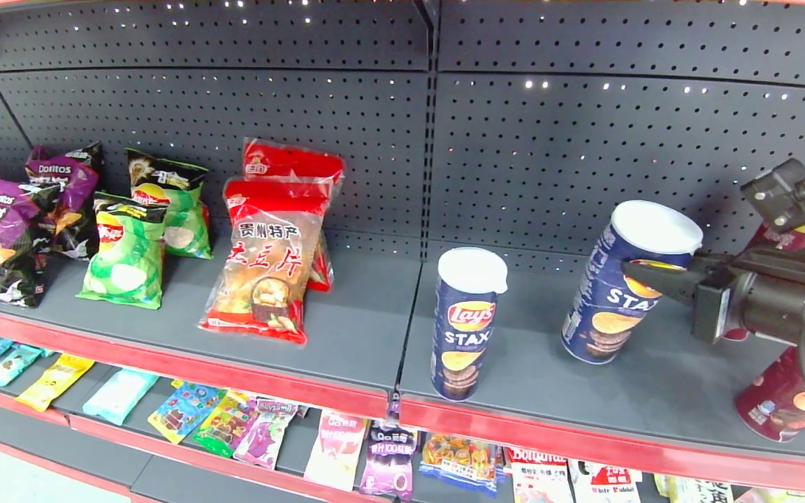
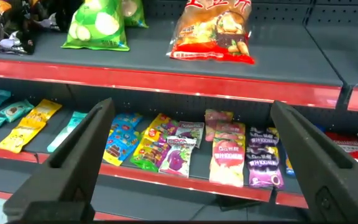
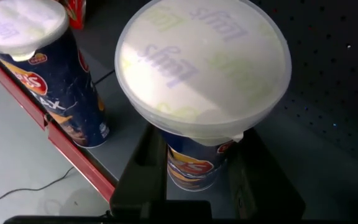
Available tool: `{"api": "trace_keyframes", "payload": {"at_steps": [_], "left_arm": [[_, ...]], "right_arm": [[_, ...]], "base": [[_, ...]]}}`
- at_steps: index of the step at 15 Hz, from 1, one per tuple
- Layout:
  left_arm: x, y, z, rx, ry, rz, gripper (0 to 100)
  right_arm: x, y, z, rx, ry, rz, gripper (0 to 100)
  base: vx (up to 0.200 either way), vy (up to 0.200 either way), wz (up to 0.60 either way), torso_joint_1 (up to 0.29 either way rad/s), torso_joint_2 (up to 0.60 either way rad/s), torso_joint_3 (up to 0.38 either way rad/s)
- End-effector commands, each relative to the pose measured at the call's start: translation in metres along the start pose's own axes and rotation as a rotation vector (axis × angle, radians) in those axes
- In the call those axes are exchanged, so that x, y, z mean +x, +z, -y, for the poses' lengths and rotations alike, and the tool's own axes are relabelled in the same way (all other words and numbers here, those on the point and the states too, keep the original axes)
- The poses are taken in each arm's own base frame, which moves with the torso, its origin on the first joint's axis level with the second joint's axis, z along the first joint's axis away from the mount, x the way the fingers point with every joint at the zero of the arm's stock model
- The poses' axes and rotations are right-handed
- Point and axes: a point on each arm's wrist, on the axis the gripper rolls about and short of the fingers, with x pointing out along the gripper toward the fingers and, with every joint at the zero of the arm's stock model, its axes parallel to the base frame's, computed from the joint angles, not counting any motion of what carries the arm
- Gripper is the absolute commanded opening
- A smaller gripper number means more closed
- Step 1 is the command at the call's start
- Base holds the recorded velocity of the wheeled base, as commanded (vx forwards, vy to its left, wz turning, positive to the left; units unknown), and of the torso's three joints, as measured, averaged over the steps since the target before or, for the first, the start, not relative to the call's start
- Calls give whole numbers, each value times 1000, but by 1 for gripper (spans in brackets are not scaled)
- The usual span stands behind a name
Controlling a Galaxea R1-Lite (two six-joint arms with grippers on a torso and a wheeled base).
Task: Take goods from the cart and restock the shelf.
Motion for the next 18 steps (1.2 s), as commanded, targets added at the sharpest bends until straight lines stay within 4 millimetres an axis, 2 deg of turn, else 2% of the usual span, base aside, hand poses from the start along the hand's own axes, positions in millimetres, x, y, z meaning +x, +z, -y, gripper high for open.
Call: {"api": "trace_keyframes", "payload": {"at_steps": [1,3,4,7,9,12,18], "left_arm": [[0,0,0,0,-1,0,100],[0,0,0,0,0,0,100],[0,0,0,0,-1,0,100],[0,0,0,0,-1,0,100],[0,0,0,0,0,0,100],[0,0,0,0,-1,0,100],[0,0,0,0,-1,0,100]], "right_arm": [[20,0,-4,-3,37,-27,0],[32,8,-2,-7,40,-18,0],[46,16,0,-3,38,-8,0],[68,20,4,5,18,-16,0],[89,26,-4,36,13,-16,0],[114,28,-3,43,20,-24,0],[150,24,-11,59,53,-44,0]], "base": [[0,0,0,0,0,0],[0,0,0,0,0,0],[0,0,0,0,0,0],[0,0,0,0,0,0],[0,0,0,0,0,0],[0,0,0,0,0,0],[0,0,0,0,0,0]]}}
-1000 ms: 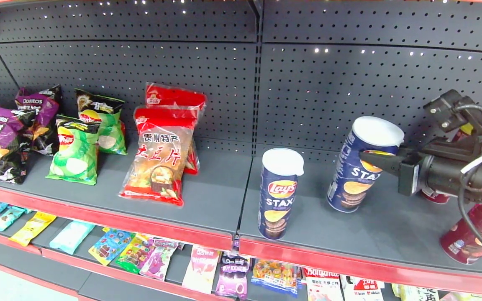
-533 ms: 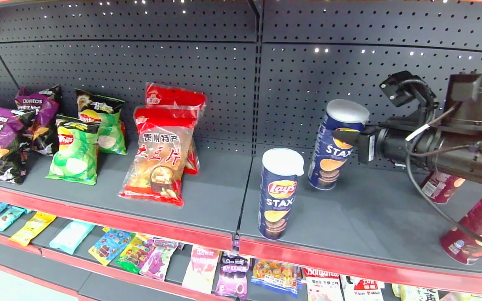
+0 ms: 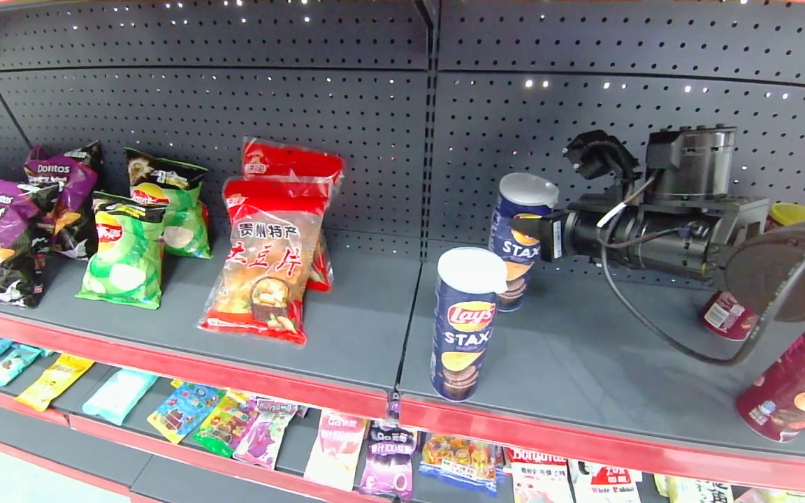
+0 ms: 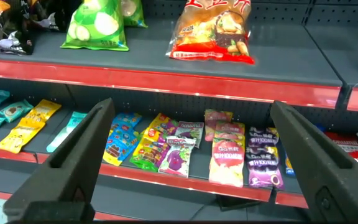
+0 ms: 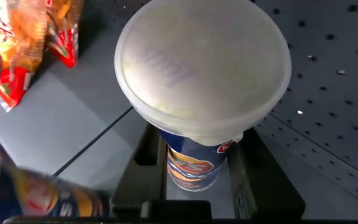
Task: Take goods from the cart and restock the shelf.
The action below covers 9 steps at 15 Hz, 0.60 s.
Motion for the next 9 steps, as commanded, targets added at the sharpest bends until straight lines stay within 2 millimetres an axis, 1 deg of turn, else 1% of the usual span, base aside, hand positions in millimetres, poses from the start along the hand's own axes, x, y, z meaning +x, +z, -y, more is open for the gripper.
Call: {"api": "trace_keyframes", "payload": {"at_steps": [1,5,7,9], "left_arm": [[0,0,0,0,1,0,100],[0,0,0,0,1,0,100],[0,0,0,0,-1,0,100],[0,0,0,0,-1,0,100]], "right_arm": [[18,-8,-1,6,10,-24,0],[35,-11,0,8,12,-30,0],[42,-6,0,34,15,-13,0],[46,-5,-4,36,26,-10,0]], "base": [[0,0,0,0,0,0],[0,0,0,0,0,0],[0,0,0,0,0,0],[0,0,0,0,0,0]]}}
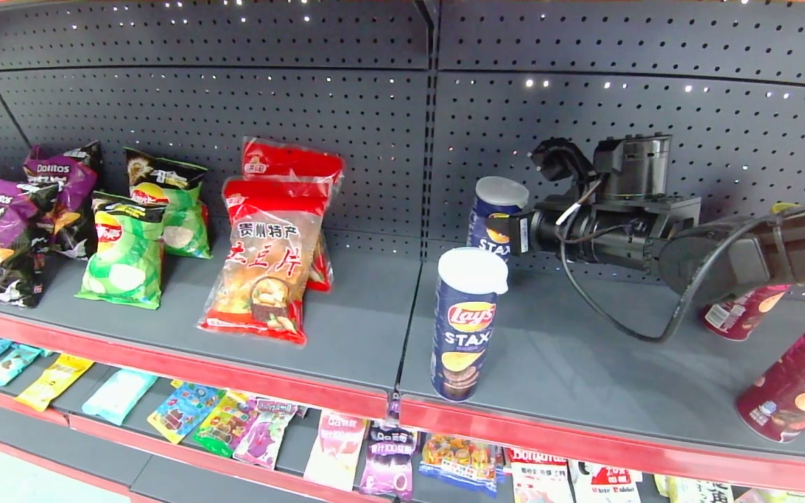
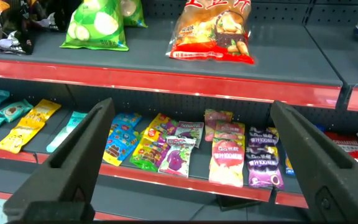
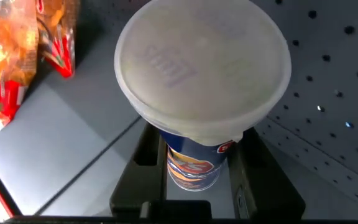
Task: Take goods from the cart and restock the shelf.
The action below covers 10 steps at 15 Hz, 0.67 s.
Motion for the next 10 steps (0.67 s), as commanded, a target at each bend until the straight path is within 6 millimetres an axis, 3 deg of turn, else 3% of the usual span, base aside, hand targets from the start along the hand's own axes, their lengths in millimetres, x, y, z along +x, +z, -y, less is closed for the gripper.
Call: {"api": "trace_keyframes", "payload": {"at_steps": [1,10], "left_arm": [[0,0,0,0,1,0,100],[0,0,0,0,1,0,100]], "right_arm": [[6,-3,-2,-1,8,-9,0],[14,-7,-6,-3,16,-19,0]], "base": [[0,0,0,0,0,0],[0,0,0,0,0,0]]}}
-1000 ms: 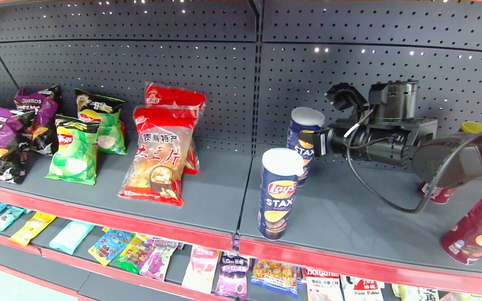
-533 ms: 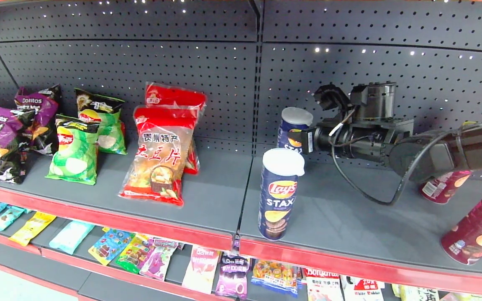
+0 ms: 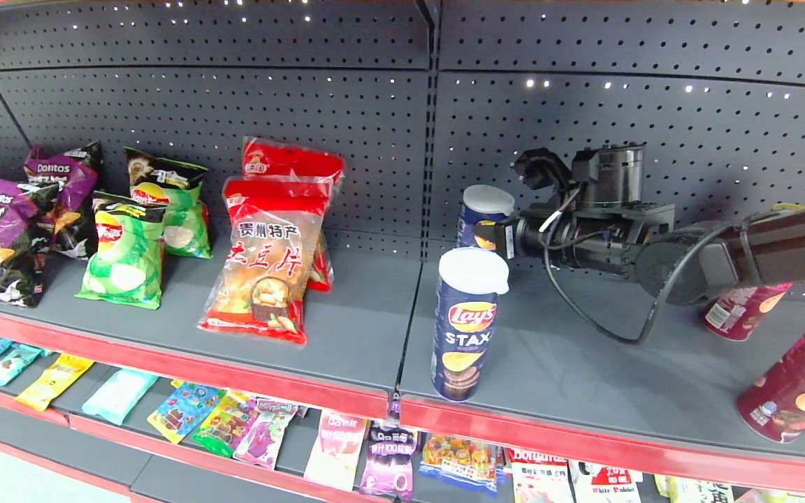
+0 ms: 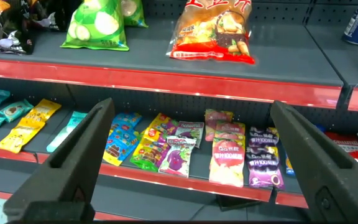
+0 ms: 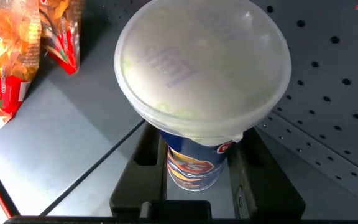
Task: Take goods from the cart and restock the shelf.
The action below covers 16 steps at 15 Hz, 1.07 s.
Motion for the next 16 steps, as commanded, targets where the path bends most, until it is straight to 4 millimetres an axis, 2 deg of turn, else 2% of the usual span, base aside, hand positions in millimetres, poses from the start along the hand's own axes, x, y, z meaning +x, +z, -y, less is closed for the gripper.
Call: {"api": "trace_keyframes", "payload": {"at_steps": [1,11,12,16], "left_arm": [[0,0,0,0,0,0,100],[0,0,0,0,0,0,100],[0,0,0,0,0,0,100],[0,0,0,0,0,0,100]], "right_arm": [[-1,1,0,0,0,1,0],[-1,-3,-7,-4,14,-11,0],[-1,-4,-7,-3,14,-17,100],[-3,-4,-8,22,14,-17,100]], "base": [[0,0,0,0,0,0],[0,0,0,0,0,0],[0,0,0,0,0,0],[0,0,0,0,0,0]]}}
